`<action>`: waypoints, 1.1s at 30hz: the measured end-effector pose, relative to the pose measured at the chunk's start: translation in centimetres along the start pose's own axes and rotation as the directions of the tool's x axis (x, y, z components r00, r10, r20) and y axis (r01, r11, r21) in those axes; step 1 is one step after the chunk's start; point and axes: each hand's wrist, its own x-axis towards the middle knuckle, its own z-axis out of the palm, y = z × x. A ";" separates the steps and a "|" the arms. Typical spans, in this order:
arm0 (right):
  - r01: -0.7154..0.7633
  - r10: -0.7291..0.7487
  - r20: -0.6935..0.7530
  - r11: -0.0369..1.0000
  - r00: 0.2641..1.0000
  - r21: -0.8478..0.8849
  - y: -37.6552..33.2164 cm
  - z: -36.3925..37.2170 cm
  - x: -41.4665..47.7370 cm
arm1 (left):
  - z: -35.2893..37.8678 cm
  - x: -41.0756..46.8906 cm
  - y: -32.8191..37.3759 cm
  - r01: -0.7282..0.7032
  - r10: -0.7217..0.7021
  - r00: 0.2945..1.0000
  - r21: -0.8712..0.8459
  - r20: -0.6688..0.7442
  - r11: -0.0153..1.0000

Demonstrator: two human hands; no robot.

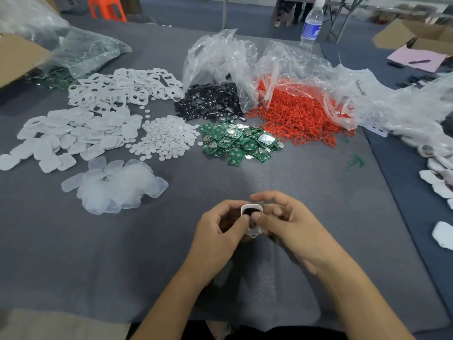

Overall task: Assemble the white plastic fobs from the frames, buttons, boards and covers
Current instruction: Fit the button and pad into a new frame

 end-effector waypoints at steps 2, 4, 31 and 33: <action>-0.061 0.058 0.025 0.990 0.998 0.127 -0.1 -0.2 0.0 | -0.2 0.0 0.2 0.004 -0.004 0.999 0.011 0.036 1.000; -0.099 0.087 0.065 0.971 0.994 0.216 -0.1 -0.4 0.0 | -0.6 0.0 0.3 0.019 -0.019 0.997 0.002 0.072 1.000; 0.029 -0.049 -0.095 0.979 0.994 -0.204 -0.2 0.0 -0.2 | -0.4 0.2 0.1 0.054 -0.056 0.996 0.027 0.068 0.998; 0.041 -0.074 -0.104 0.955 0.992 -0.293 -0.1 0.0 -0.2 | -0.4 0.2 0.2 0.048 -0.052 0.996 0.051 0.077 0.998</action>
